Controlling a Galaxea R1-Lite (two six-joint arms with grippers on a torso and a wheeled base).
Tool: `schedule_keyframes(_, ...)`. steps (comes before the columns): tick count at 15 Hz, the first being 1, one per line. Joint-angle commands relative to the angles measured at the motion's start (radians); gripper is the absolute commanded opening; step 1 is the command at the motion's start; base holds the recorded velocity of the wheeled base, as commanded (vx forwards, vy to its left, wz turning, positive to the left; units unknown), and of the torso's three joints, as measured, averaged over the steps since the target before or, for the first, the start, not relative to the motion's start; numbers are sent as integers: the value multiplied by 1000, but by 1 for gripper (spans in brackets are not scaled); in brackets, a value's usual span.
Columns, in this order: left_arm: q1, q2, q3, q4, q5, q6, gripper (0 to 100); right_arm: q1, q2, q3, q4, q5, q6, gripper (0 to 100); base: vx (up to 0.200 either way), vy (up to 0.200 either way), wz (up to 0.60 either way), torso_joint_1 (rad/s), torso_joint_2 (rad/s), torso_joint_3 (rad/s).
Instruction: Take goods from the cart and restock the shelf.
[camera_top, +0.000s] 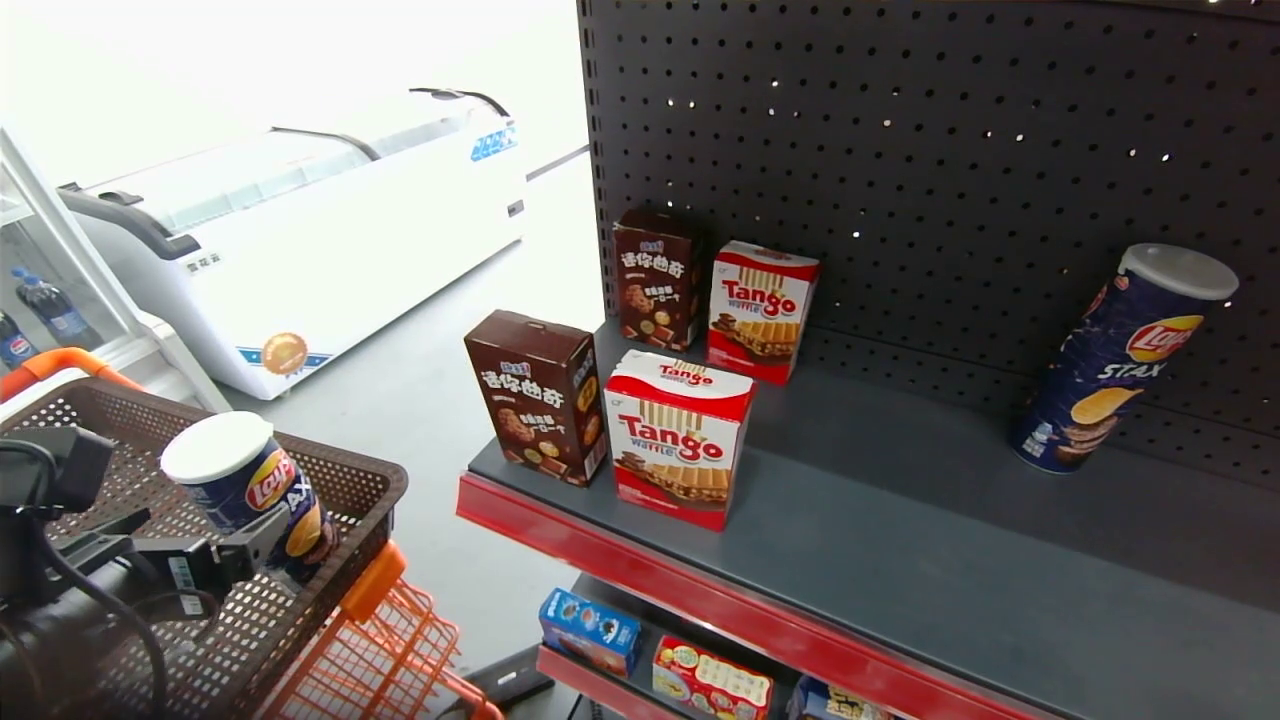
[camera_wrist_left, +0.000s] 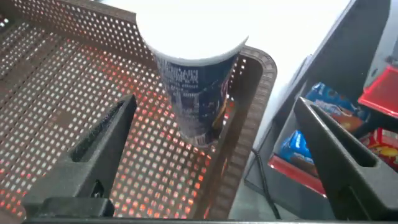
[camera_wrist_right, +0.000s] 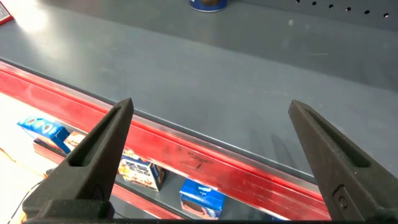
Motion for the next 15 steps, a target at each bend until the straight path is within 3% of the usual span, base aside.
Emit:
schedule_keyframes(1, 5, 202, 60, -155, 1, 23, 100, 0, 0, 0, 0, 0, 0, 100, 0, 0, 0, 0, 0, 0)
schedule_keyframes(7, 62, 410, 80, -489, -4, 28, 100, 0, 0, 0, 0, 1, 0, 100, 0, 0, 0, 0, 0, 0)
schedule_keyframes(8, 68, 435, 78, -514, -9, 40, 100, 0, 0, 0, 0, 0, 0, 100, 0, 0, 0, 0, 0, 0)
schedule_keyframes(10, 95, 472, 72, -523, -10, 100, 100, 0, 0, 0, 0, 0, 0, 100, 0, 0, 0, 0, 0, 0)
schedule_keyframes(15, 94, 565, -66, -520, -13, 100, 100, 0, 0, 0, 0, 0, 0, 100, 0, 0, 0, 0, 0, 0)
